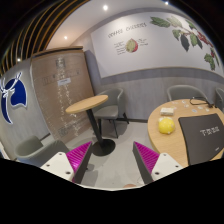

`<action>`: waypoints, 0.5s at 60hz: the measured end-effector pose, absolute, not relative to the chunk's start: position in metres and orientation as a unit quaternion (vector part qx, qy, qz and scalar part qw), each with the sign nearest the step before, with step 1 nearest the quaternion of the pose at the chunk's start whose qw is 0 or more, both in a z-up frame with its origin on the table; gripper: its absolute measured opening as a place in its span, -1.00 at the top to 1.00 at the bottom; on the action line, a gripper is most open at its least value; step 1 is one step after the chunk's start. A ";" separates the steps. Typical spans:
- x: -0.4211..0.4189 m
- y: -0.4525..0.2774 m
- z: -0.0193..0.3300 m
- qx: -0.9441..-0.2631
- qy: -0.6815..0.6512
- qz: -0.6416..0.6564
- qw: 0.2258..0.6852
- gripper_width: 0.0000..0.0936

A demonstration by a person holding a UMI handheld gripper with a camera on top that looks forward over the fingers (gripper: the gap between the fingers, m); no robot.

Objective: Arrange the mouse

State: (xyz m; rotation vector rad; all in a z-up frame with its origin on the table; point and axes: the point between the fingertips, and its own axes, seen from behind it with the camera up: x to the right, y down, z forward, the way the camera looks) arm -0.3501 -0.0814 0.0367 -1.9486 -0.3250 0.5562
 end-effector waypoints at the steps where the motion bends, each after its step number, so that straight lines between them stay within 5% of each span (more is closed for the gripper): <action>1: -0.349 -0.081 0.036 -0.812 -0.134 0.231 0.519 -0.79; 30: -0.226 -0.003 0.012 -0.847 -0.105 0.101 0.512 -0.79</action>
